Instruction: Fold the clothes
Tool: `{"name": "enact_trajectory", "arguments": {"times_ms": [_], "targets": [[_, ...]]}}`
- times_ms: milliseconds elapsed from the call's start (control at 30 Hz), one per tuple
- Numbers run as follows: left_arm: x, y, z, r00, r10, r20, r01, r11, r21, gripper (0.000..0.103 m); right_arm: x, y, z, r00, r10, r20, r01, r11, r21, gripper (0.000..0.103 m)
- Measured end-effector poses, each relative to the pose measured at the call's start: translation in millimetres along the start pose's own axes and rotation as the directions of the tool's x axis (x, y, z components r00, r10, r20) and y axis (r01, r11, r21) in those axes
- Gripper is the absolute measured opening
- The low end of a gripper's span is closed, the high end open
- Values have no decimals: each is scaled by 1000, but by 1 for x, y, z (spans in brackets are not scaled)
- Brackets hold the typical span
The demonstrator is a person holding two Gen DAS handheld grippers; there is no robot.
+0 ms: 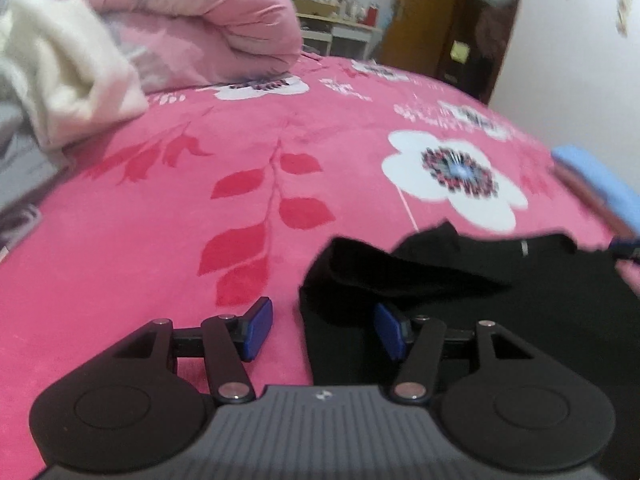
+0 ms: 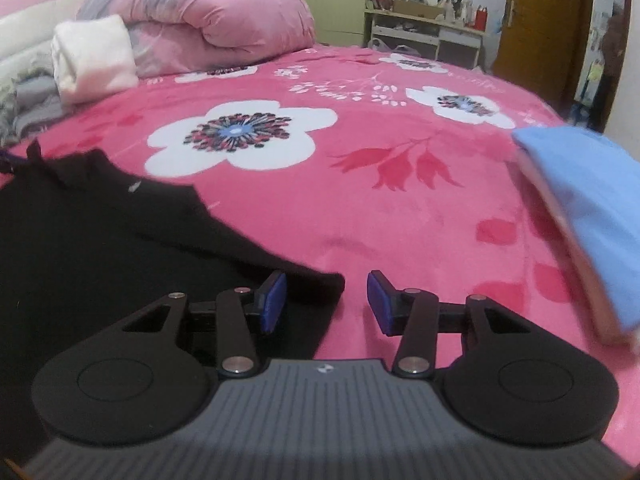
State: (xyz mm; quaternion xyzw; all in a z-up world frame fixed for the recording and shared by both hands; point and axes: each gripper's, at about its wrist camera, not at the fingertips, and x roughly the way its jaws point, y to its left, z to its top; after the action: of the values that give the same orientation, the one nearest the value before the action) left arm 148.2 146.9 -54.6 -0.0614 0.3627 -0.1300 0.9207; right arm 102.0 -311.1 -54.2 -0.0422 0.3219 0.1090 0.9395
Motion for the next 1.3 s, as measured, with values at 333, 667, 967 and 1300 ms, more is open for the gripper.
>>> {"name": "enact_trajectory", "arguments": {"times_ms": [333,667,967,1300], "targets": [[14,48,9,990,-122,77,139,950,-281,58,25,-45,-8,989,126,73,-144,928,344,37],[24,58,9,967,-231,104,253,905,-341,53,27,-47,-12,980,174,96,-197,912,361,37],[20,48,5,968,-193,164,237,917,-322,4,27,-42,-6,980,137,144,-179,921,346,3],[-2,50,20,952,-147,270,239,906,-349,4,-4,-46,4,961,62,270,-161,918,363,1]]}}
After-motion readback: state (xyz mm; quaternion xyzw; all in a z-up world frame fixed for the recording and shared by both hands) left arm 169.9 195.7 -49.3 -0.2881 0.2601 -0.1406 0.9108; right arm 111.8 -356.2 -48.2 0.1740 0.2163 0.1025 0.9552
